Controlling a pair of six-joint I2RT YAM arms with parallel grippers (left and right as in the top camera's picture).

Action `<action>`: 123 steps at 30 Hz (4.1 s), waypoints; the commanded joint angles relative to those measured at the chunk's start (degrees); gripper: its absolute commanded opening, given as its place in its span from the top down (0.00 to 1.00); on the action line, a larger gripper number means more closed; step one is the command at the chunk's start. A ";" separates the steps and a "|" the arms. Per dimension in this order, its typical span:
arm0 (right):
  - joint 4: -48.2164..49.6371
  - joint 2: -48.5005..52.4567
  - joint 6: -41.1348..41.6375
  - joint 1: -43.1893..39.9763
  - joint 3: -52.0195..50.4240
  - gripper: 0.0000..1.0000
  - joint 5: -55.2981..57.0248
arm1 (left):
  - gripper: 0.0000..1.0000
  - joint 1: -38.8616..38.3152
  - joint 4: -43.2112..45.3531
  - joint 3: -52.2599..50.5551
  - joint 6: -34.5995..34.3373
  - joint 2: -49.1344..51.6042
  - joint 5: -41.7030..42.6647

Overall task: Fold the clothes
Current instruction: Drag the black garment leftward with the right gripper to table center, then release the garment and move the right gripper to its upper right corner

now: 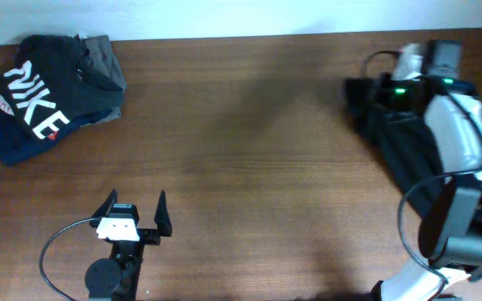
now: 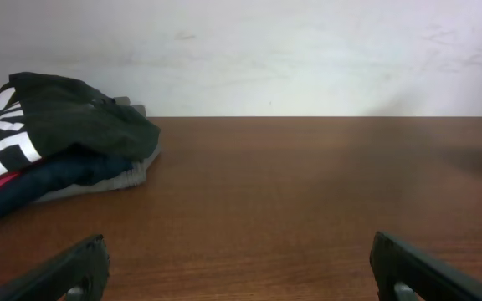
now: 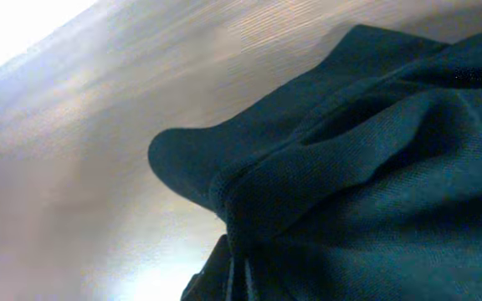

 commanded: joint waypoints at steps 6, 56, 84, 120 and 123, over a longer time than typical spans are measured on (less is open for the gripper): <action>1.16 0.00 0.37 26.27 0.59 0.82 -3.23 | 0.01 0.31 0.04 -0.48 -0.33 -0.33 -0.37; -1.03 18.97 1.18 42.64 8.85 0.77 16.15 | 0.01 0.31 0.04 -0.48 -0.33 -0.33 -0.37; -2.58 18.51 8.92 52.48 19.65 0.26 8.70 | 0.01 0.28 0.04 -0.46 -0.33 -0.33 -0.37; -37.31 16.61 9.01 -5.73 10.88 0.01 24.46 | 0.01 0.28 0.04 -0.48 -0.33 -0.33 -0.37; -33.14 16.61 8.70 -5.75 8.04 0.01 24.39 | 0.01 0.31 0.04 -0.48 -0.33 -0.33 -0.37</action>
